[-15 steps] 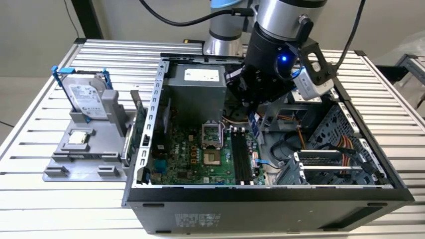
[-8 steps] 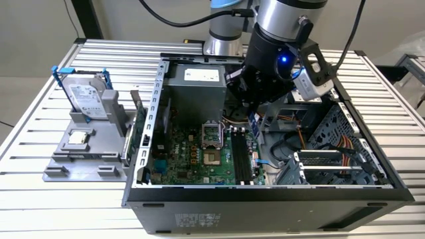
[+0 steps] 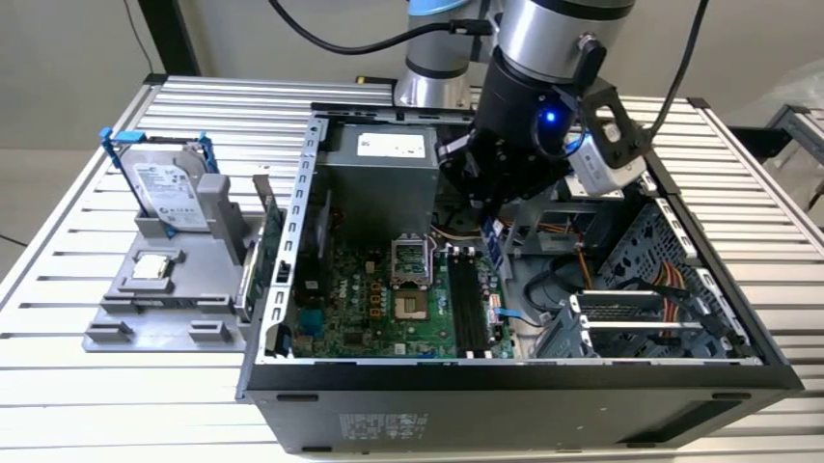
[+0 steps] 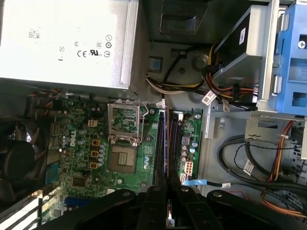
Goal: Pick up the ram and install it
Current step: 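Insert the ram into the slot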
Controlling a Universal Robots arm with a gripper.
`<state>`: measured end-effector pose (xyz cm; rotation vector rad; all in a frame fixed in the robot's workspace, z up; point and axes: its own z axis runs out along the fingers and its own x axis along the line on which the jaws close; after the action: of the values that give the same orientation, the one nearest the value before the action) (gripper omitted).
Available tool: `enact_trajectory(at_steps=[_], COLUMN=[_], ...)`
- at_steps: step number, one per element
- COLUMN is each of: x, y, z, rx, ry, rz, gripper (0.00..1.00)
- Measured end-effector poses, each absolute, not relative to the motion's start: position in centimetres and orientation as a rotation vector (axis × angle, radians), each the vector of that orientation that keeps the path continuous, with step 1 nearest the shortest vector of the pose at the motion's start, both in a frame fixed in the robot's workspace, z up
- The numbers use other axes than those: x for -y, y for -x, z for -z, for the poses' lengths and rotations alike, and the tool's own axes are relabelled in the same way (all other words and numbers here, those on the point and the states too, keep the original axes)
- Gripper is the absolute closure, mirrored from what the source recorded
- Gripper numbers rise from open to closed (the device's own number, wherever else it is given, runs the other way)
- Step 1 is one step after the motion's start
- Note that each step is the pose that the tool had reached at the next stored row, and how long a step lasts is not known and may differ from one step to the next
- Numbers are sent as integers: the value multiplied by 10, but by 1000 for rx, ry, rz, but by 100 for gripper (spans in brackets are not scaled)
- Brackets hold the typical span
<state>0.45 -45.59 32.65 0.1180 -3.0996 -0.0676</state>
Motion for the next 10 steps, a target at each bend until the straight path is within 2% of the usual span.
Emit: enact_trajectory(at_steps=[10], x=[456], y=[-5], z=[-324], rx=[3100], ry=[-118], rz=[67], gripper=[100])
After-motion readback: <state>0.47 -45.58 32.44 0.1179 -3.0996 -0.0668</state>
